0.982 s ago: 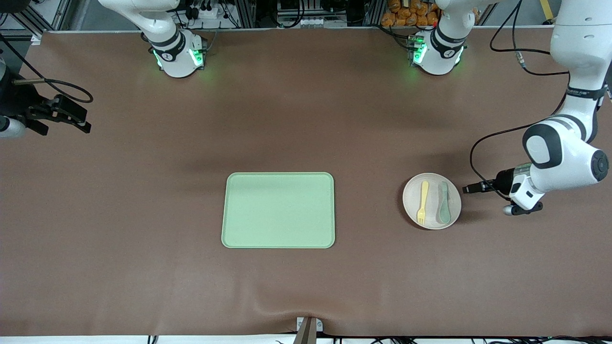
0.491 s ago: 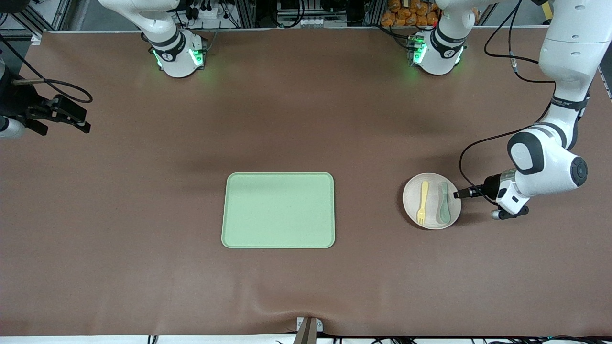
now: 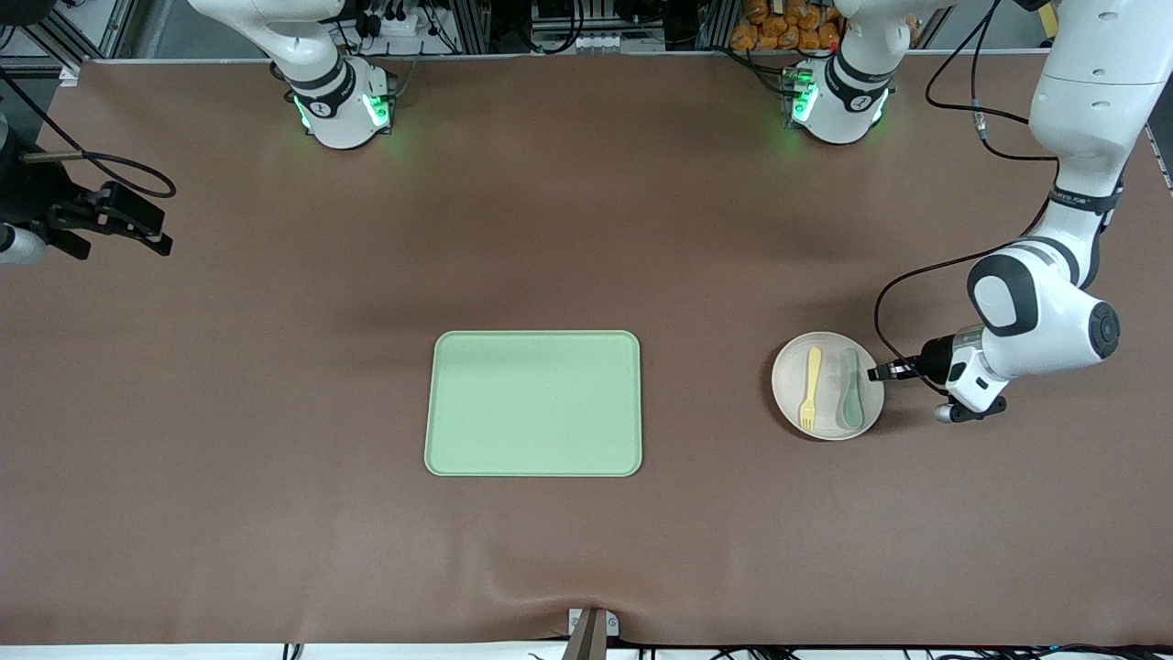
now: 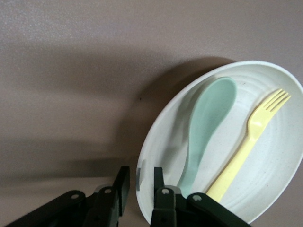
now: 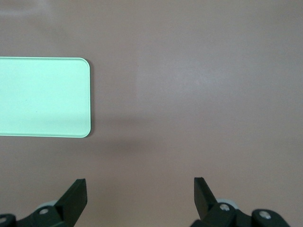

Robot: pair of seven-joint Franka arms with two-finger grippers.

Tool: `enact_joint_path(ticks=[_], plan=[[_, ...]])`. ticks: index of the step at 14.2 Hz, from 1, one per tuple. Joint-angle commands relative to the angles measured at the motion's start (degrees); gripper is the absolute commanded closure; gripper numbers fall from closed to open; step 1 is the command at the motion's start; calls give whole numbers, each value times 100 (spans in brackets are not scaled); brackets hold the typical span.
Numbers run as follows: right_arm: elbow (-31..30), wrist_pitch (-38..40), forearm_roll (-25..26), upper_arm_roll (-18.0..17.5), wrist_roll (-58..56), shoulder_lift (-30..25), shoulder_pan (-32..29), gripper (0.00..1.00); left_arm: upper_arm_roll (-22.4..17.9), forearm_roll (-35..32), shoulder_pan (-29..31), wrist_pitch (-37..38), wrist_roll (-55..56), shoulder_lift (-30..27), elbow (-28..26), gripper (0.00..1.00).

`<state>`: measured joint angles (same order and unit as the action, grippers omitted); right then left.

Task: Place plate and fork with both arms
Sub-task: 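Close the left gripper on the plate rim and lift it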

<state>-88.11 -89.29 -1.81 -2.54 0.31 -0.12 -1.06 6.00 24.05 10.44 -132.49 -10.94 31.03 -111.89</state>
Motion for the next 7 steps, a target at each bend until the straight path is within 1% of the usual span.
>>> enact_joint_path(ticks=[1,3,4,7], plan=[[-5,43,-21,-10,-92,-50,-52,0,16,135,2,-22,-84,123,71,86],[-5,43,-21,-10,-92,-41,-52,0,16,135,2,-22,-92,123,71,100],[-5,43,-21,-10,-92,-49,-52,0,42,135,2,-13,-110,114,71,100],[-5,52,-21,-10,-92,-50,-52,0,287,144,72,22,-286,79,71,100]])
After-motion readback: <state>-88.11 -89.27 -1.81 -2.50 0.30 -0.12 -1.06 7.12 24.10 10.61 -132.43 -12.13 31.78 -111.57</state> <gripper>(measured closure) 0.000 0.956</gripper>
